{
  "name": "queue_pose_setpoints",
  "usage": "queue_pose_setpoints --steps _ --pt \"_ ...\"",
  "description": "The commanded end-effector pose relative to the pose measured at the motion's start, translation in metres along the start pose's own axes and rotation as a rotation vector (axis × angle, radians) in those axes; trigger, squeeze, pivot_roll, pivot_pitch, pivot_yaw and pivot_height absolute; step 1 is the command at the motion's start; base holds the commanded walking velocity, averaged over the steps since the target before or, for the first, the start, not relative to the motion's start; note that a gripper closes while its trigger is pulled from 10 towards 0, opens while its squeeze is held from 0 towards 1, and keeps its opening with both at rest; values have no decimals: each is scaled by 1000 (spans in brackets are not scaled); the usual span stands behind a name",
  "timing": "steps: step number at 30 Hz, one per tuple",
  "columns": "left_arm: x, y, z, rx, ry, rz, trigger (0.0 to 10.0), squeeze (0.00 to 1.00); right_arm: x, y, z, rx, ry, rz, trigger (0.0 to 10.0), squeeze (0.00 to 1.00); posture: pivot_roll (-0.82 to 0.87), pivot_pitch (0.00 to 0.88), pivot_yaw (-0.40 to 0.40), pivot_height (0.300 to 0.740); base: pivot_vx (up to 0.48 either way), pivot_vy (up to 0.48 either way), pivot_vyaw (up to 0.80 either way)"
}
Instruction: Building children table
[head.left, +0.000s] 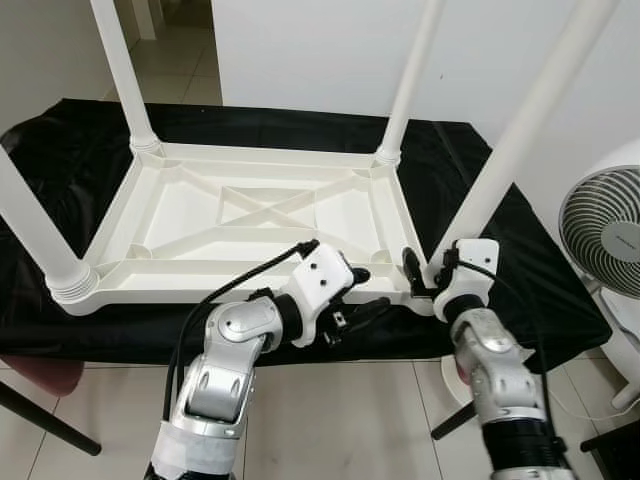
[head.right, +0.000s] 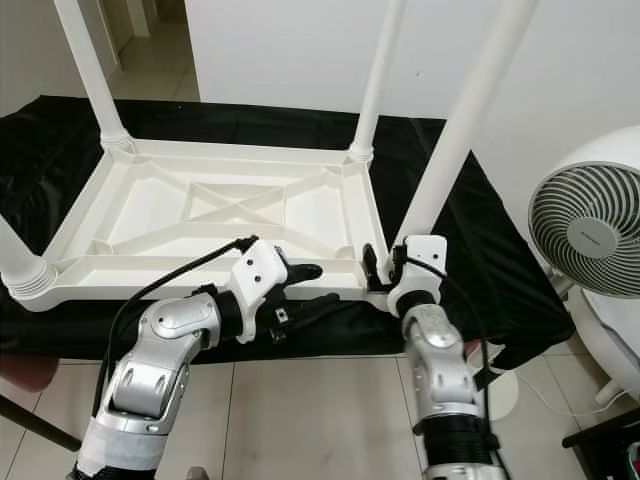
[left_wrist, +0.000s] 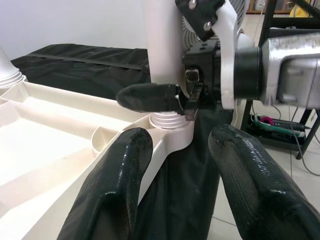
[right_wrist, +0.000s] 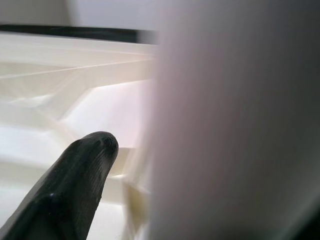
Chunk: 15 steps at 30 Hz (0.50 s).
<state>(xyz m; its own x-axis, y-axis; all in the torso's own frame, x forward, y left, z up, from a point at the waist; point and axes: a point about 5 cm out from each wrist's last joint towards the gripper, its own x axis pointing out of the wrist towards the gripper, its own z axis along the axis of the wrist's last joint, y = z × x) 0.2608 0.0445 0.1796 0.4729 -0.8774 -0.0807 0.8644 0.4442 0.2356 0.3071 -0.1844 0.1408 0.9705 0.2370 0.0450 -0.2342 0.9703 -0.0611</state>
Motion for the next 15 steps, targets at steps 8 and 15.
queue_pose_setpoints --steps 8,15 --pt "5 6 -3 -28 0 187 10000 0 -3 1 6 -46 4 333 10000 0 81 26 -42 740 0 0 0" --pt "4 4 -5 -21 9 175 10000 0 -2 -11 8 -100 27 416 10000 0 88 30 -41 740 0 0 0"
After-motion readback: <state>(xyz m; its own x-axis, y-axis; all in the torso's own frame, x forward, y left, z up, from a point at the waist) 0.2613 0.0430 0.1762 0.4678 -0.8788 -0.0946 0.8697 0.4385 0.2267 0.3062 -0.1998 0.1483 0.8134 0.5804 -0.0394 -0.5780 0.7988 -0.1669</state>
